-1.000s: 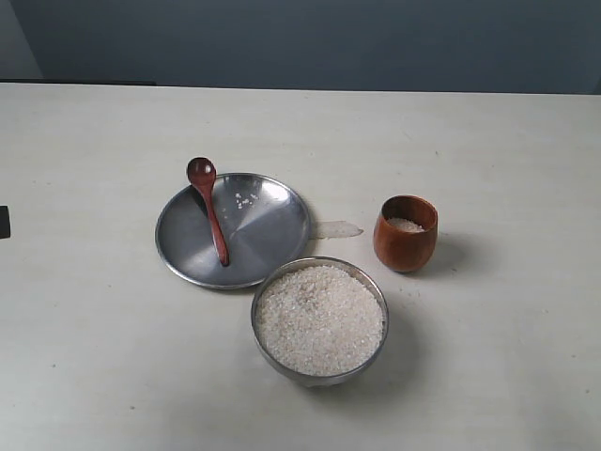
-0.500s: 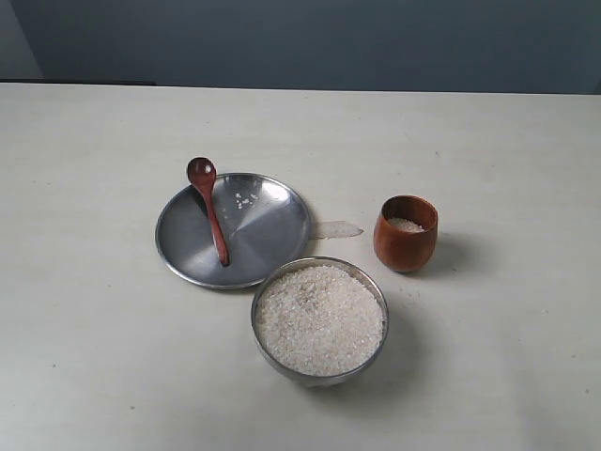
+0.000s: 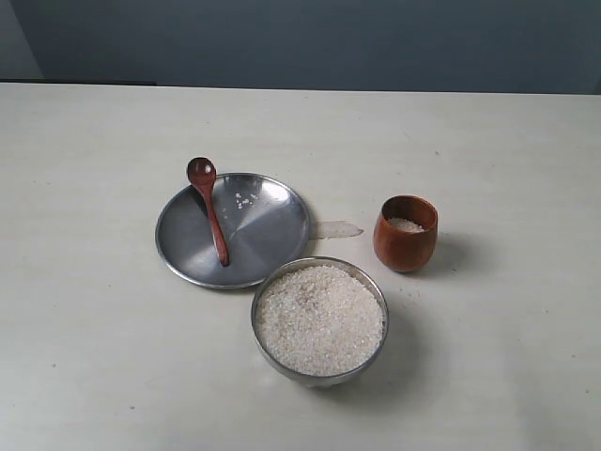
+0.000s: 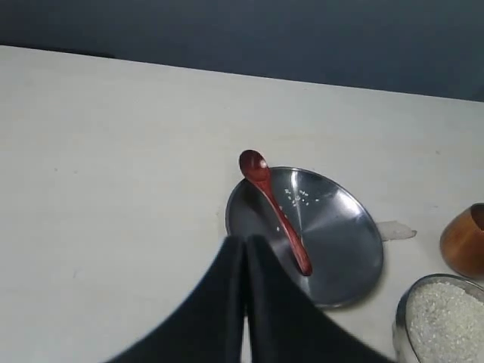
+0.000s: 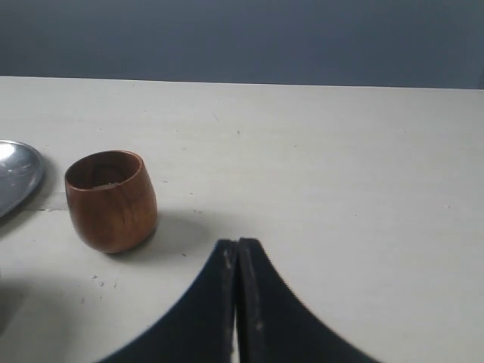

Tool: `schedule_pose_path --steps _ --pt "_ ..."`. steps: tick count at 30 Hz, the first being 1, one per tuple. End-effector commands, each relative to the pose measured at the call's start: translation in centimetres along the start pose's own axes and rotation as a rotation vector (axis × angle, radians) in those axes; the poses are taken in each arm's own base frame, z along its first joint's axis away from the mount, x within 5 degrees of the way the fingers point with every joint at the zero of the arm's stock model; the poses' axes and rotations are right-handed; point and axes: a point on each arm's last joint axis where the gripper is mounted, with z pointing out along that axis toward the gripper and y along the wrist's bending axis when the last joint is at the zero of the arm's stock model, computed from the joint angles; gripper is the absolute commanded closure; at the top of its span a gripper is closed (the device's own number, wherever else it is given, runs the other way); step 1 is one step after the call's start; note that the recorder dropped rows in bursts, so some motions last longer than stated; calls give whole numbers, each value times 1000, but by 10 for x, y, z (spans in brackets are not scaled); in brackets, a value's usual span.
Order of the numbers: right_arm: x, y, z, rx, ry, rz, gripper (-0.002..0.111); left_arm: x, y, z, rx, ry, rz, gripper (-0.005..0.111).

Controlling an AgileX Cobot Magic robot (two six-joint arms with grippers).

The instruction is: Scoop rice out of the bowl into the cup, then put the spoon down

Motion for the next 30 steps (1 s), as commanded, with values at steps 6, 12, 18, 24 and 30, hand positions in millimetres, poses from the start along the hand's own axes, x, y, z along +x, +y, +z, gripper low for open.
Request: schedule_pose_path --steps 6,12,18,24,30 --pt "0 0 0 -3 -18 -5 108 -1 -1 -15 9 -79 18 106" --pt "0 0 0 -3 -18 -5 108 -3 2 -22 -35 -135 100 106" --pt "0 0 0 -3 -18 -5 108 8 11 -21 -109 -177 206 106" --pt "0 0 0 -3 -18 -5 108 22 18 -14 -142 -221 271 106" --pt "0 0 0 -3 -18 -5 108 39 24 -7 -156 -215 301 106"
